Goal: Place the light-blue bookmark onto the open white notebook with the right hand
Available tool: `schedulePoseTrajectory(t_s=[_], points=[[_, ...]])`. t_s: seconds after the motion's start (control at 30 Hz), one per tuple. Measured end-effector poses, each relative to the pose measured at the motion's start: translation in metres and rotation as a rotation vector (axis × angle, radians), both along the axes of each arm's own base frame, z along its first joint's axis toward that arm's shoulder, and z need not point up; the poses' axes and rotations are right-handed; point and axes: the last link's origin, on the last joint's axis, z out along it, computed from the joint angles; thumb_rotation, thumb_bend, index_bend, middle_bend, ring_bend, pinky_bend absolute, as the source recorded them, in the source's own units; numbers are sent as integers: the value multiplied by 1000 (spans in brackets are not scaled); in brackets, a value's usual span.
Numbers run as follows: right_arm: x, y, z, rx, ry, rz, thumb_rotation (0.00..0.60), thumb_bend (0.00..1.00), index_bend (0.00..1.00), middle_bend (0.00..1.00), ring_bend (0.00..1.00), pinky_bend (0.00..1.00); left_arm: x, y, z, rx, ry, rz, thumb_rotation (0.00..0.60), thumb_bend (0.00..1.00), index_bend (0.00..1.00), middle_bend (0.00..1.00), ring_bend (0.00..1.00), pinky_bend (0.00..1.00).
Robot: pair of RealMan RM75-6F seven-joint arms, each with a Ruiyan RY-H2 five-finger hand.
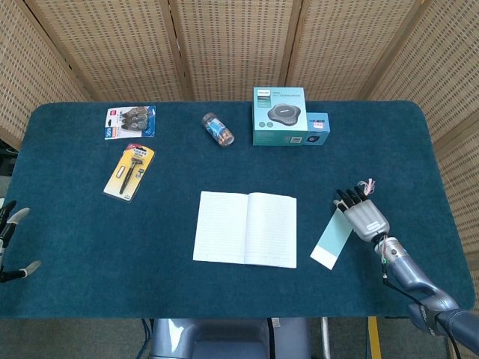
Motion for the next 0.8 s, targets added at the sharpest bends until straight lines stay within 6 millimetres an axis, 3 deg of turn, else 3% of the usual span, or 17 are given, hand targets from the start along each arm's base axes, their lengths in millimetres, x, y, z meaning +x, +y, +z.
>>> schedulePoseTrajectory(t_s=[0.8], points=[[-17,-1,-2,-2,111,-13,600,1000,130,21,0,0,1,1,-3,-17,2,4,600,0,0,0,0,0]])
